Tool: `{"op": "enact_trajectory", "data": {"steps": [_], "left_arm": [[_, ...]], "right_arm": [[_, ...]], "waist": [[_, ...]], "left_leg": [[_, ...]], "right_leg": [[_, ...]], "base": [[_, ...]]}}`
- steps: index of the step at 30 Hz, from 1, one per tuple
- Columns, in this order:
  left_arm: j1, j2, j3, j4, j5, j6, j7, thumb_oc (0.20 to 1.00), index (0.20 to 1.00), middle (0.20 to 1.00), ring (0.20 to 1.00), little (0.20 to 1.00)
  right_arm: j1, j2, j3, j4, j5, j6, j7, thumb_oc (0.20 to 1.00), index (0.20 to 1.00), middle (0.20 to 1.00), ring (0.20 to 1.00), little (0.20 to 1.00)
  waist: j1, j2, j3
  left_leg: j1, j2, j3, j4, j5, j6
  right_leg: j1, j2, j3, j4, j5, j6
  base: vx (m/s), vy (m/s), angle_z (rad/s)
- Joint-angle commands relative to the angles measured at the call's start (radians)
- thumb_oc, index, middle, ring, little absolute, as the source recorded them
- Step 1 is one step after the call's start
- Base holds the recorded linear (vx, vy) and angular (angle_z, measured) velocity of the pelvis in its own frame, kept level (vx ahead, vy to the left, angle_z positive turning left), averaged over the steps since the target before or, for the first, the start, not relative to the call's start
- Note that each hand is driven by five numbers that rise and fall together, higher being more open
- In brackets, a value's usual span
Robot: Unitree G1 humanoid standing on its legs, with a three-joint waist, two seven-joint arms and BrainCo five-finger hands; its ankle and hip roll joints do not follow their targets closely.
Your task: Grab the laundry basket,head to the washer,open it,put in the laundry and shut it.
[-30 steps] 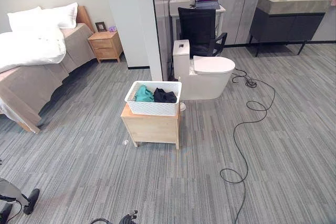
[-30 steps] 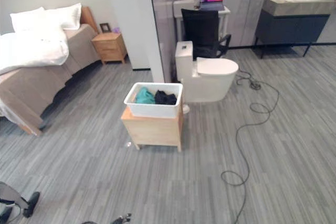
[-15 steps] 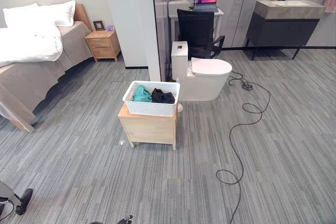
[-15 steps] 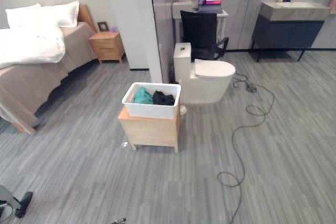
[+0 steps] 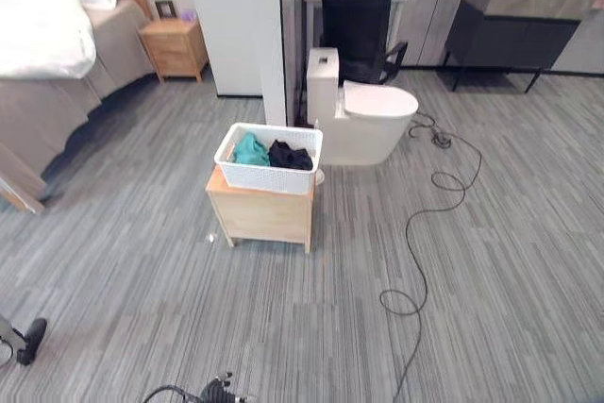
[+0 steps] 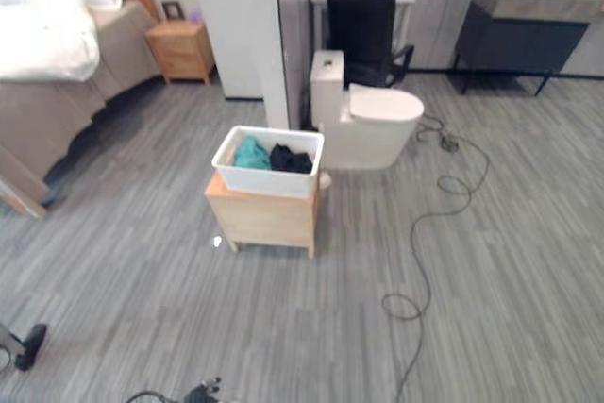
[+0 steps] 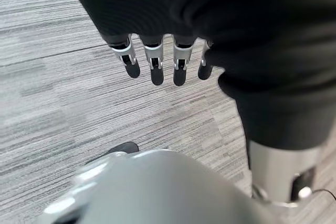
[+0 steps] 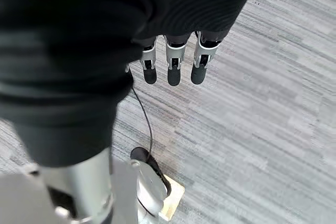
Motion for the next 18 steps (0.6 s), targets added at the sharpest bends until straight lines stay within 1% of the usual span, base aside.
{"op": "enact_trajectory", "data": {"steps": [1, 2, 3, 4, 5, 6, 7, 8, 9, 10, 11, 12, 13, 15, 16, 17, 18], "left_arm": [[0.007, -0.005, -0.012, -0.04, -0.011, -0.026, 0.003, 1.0, 1.0, 1.0, 1.0, 1.0], [0.006, 0.006, -0.021, -0.061, -0.003, -0.024, -0.005, 1.0, 1.0, 1.0, 1.0, 1.0], [0.009, 0.018, -0.024, -0.082, 0.002, -0.023, -0.011, 1.0, 1.0, 1.0, 1.0, 1.0], [0.009, 0.019, -0.024, -0.082, 0.002, -0.022, -0.011, 1.0, 1.0, 1.0, 1.0, 1.0], [0.016, 0.035, -0.023, -0.11, 0.0, -0.022, -0.016, 1.0, 1.0, 1.0, 1.0, 1.0], [0.02, 0.053, -0.014, -0.135, -0.005, -0.022, -0.011, 1.0, 1.0, 1.0, 1.0, 1.0], [0.025, 0.057, -0.014, -0.14, -0.01, -0.022, -0.012, 1.0, 1.0, 1.0, 1.0, 1.0], [0.025, 0.057, -0.014, -0.14, -0.01, -0.022, -0.012, 1.0, 1.0, 1.0, 1.0, 1.0], [0.032, 0.063, -0.012, -0.152, -0.012, -0.02, -0.013, 1.0, 1.0, 1.0, 1.0, 1.0], [0.034, 0.071, -0.018, -0.17, -0.012, -0.022, -0.016, 1.0, 1.0, 1.0, 1.0, 1.0], [0.034, 0.072, -0.018, -0.17, -0.012, -0.021, -0.016, 1.0, 1.0, 1.0, 1.0, 1.0], [0.026, 0.071, -0.021, -0.172, -0.005, -0.025, -0.012, 1.0, 1.0, 1.0, 1.0, 1.0], [0.026, 0.072, -0.021, -0.172, -0.005, -0.025, -0.012, 1.0, 1.0, 1.0, 1.0, 1.0], [0.011, 0.069, -0.018, -0.157, 0.001, -0.026, -0.009, 1.0, 1.0, 1.0, 1.0, 1.0], [0.005, 0.065, -0.02, -0.151, 0.008, -0.026, -0.01, 1.0, 1.0, 1.0, 1.0, 1.0], [0.002, 0.064, -0.022, -0.146, 0.014, -0.025, -0.013, 1.0, 1.0, 1.0, 1.0, 1.0], [0.003, 0.063, -0.028, -0.144, 0.024, -0.025, -0.018, 1.0, 1.0, 1.0, 1.0, 1.0]], "right_arm": [[-0.023, 0.001, -0.013, 0.036, 0.08, -0.018, 0.009, 1.0, 1.0, 1.0, 1.0, 1.0], [-0.023, -0.004, -0.025, 0.036, 0.093, -0.019, 0.01, 1.0, 1.0, 1.0, 1.0, 1.0], [-0.024, -0.006, -0.03, 0.033, 0.101, -0.019, 0.011, 1.0, 1.0, 1.0, 1.0, 1.0], [-0.024, -0.006, -0.03, 0.033, 0.101, -0.019, 0.011, 1.0, 1.0, 1.0, 1.0, 1.0], [-0.031, -0.012, -0.036, 0.025, 0.114, -0.02, 0.008, 1.0, 1.0, 1.0, 1.0, 1.0], [-0.042, -0.018, -0.041, 0.011, 0.125, -0.024, 0.005, 1.0, 1.0, 1.0, 1.0, 1.0], [-0.043, -0.02, -0.045, 0.006, 0.13, -0.024, 0.002, 1.0, 1.0, 1.0, 1.0, 1.0], [-0.043, -0.02, -0.045, 0.005, 0.13, -0.023, 0.002, 1.0, 1.0, 1.0, 1.0, 1.0], [-0.04, -0.024, -0.049, -0.002, 0.138, -0.024, 0.0, 1.0, 1.0, 1.0, 1.0, 1.0], [-0.033, -0.036, -0.057, -0.016, 0.156, -0.024, -0.01, 1.0, 1.0, 1.0, 1.0, 1.0], [-0.034, -0.036, -0.058, -0.016, 0.156, -0.024, -0.01, 1.0, 1.0, 1.0, 1.0, 1.0], [-0.026, -0.041, -0.065, -0.024, 0.165, -0.021, -0.013, 1.0, 1.0, 1.0, 1.0, 1.0], [-0.026, -0.04, -0.065, -0.024, 0.165, -0.021, -0.013, 1.0, 1.0, 1.0, 1.0, 1.0], [-0.014, -0.037, -0.074, -0.022, 0.169, -0.018, -0.009, 1.0, 1.0, 1.0, 1.0, 1.0], [-0.007, -0.036, -0.079, -0.021, 0.169, -0.014, -0.006, 1.0, 1.0, 1.0, 1.0, 1.0], [0.0, -0.037, -0.082, -0.019, 0.168, -0.013, -0.003, 1.0, 1.0, 1.0, 1.0, 1.0], [0.021, -0.038, -0.09, -0.022, 0.173, -0.013, 0.001, 1.0, 1.0, 1.0, 1.0, 1.0]], "waist": [[0.006, -0.021, -0.022], [0.004, -0.019, -0.014], [0.0, -0.016, -0.005], [0.0, -0.016, -0.008], [-0.007, -0.011, 0.013], [-0.015, 0.003, 0.04], [-0.015, 0.001, 0.044], [-0.015, 0.002, 0.045], [-0.017, -0.001, 0.045], [-0.029, -0.001, 0.062], [-0.03, 0.0, 0.062], [-0.048, -0.001, 0.072], [-0.049, -0.003, 0.071], [-0.059, -0.008, 0.072], [-0.066, -0.01, 0.068], [-0.07, -0.012, 0.063], [-0.083, -0.02, 0.042]], "left_leg": [[0.002, 0.001, -0.031, -0.049, -0.017, -0.004], [0.004, -0.003, -0.036, -0.044, -0.023, 0.007], [0.009, -0.005, -0.039, -0.041, -0.027, 0.018], [0.005, -0.006, -0.039, -0.041, -0.025, 0.019], [0.017, -0.006, -0.038, -0.038, -0.031, 0.03], [0.038, 0.0, -0.035, -0.052, -0.037, 0.042], [0.06, 0.0, -0.03, -0.069, -0.038, 0.043], [0.064, 0.0, -0.03, -0.072, -0.037, 0.043], [0.087, -0.003, -0.034, -0.089, -0.042, 0.04], [0.143, -0.004, -0.049, -0.126, -0.055, 0.03], [0.143, -0.004, -0.05, -0.128, -0.053, 0.03], [0.183, -0.007, -0.067, -0.142, -0.075, 0.016], [0.181, -0.009, -0.067, -0.142, -0.073, 0.016], [0.207, -0.012, -0.082, -0.142, -0.098, 0.003], [0.227, -0.009, -0.086, -0.145, -0.111, -0.004], [0.246, -0.006, -0.088, -0.146, -0.124, -0.01], [0.283, 0.009, -0.092, -0.145, -0.155, -0.026]], "right_leg": [[0.153, -0.101, 0.006, -0.194, 0.085, 0.146], [0.13, -0.101, 0.012, -0.124, 0.067, 0.142], [0.09, -0.102, 0.023, -0.037, 0.064, 0.141], [0.086, -0.102, 0.023, -0.036, 0.064, 0.141], [0.032, -0.102, 0.038, 0.067, 0.08, 0.147], [-0.07, -0.106, 0.026, 0.204, 0.139, 0.168], [-0.107, -0.111, 0.011, 0.207, 0.161, 0.172], [-0.106, -0.111, 0.012, 0.208, 0.161, 0.173], [-0.123, -0.114, 0.0, 0.161, 0.163, 0.17], [-0.128, -0.101, 0.001, 0.042, 0.164, 0.16], [-0.126, -0.1, -0.001, 0.037, 0.167, 0.16], [-0.137, -0.085, 0.05, -0.118, 0.196, 0.167], [-0.136, -0.086, 0.05, -0.123, 0.2, 0.167], [-0.152, -0.089, 0.095, -0.225, 0.247, 0.179], [-0.156, -0.093, 0.097, -0.255, 0.268, 0.186], [-0.155, -0.098, 0.08, -0.27, 0.283, 0.19], [-0.149, -0.095, 0.056, -0.255, 0.284, 0.186]], "base": [[0.09, 0.257, 0.06], [0.05, 0.183, 0.09], [0.04, 0.13, 0.05], [0.02, 0.133, 0.06], [0.04, 0.187, 0.13], [0.12, 0.203, 0.03], [0.11, 0.125, -0.08], [0.17, 0.013, -0.2], [0.28, -0.049, -0.17], [0.28, -0.049, -0.04], [0.42, -0.128, 0.05], [0.22, -0.082, 0.22], [0.33, -0.121, 0.3], [0.29, -0.108, 0.41], [0.38, -0.136, 0.65], [0.54, -0.228, 0.55], [0.41, -0.179, 0.45]]}}
